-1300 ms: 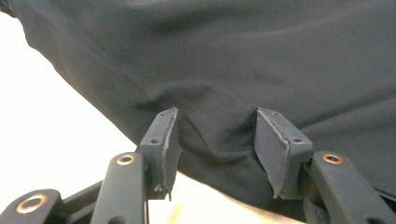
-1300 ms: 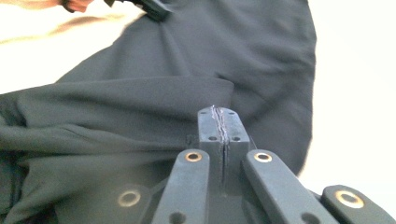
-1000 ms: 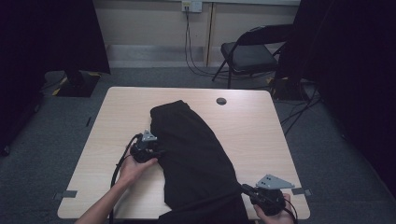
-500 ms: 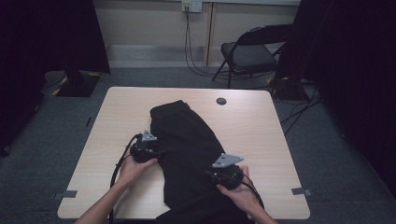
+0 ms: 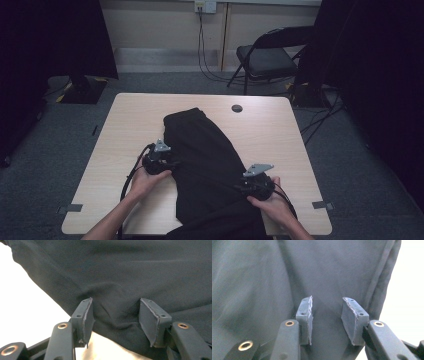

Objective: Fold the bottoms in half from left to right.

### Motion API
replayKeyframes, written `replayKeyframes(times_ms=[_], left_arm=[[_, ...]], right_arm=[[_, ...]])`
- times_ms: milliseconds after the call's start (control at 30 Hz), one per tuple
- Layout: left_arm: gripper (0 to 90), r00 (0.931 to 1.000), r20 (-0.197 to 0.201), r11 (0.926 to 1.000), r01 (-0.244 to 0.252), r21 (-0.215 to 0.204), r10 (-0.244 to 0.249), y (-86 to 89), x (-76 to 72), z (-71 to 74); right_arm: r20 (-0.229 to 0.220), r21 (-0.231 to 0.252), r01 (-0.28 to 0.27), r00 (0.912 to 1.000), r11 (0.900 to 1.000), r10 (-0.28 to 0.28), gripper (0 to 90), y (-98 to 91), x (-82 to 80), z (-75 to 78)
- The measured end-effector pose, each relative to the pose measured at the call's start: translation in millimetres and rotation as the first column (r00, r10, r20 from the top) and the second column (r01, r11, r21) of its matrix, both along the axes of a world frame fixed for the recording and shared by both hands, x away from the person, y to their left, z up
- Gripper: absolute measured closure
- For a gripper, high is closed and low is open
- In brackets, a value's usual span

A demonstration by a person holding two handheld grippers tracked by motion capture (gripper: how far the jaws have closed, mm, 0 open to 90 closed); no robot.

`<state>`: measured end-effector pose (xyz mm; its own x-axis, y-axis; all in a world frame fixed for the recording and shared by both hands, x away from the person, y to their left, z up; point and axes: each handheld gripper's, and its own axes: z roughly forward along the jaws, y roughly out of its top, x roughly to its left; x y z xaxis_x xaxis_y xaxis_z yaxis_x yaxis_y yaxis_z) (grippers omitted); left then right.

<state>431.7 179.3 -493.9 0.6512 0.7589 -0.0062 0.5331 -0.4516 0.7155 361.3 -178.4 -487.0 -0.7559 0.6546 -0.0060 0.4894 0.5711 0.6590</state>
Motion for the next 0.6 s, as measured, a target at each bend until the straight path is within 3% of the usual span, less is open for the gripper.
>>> replayKeyframes(times_ms=[133,200,333,400,500,600], left_arm=[[45.4,0.9992,0.004,0.9992,0.041,0.0,-0.041,-10.8,-3.7,-0.3],[45.3,0.9967,0.008,0.9968,0.08,-0.003,-0.08,-18.9,-7.2,-0.6],[45.1,0.9828,0.016,0.9828,0.184,-0.012,-0.184,-39.7,-17.6,-1.9],[45.1,0.9784,0.017,0.9782,0.206,-0.025,-0.206,-49.5,-23.8,-2.9],[45.2,0.9706,0.013,0.9704,0.241,-0.022,-0.24,-58.6,-29.6,-2.4],[45.2,0.9673,0.015,0.9671,0.254,-0.02,-0.253,-61.2,-33.0,-2.4]], right_arm=[[-0.028,-0.026,-0.021,0.9994,0.9994,0.02,60.8,-6.1,-28.9,3.1],[-0.051,-0.026,-0.063,0.9968,0.9976,0.062,60.7,-8.2,-48.4,4.4],[-0.127,0.01,-0.132,0.9832,0.9913,0.132,61.8,-7.4,-78.1,7.0],[-0.064,-0.016,-0.162,0.9849,0.9866,0.161,59.8,-2.2,-86.2,11.1],[0.019,0.07,-0.103,0.9947,0.9922,0.101,56.8,-0.7,-68.9,24.5],[0.088,0.094,-0.051,0.9952,0.9943,0.043,57.5,5.3,-28.5,32.5]])
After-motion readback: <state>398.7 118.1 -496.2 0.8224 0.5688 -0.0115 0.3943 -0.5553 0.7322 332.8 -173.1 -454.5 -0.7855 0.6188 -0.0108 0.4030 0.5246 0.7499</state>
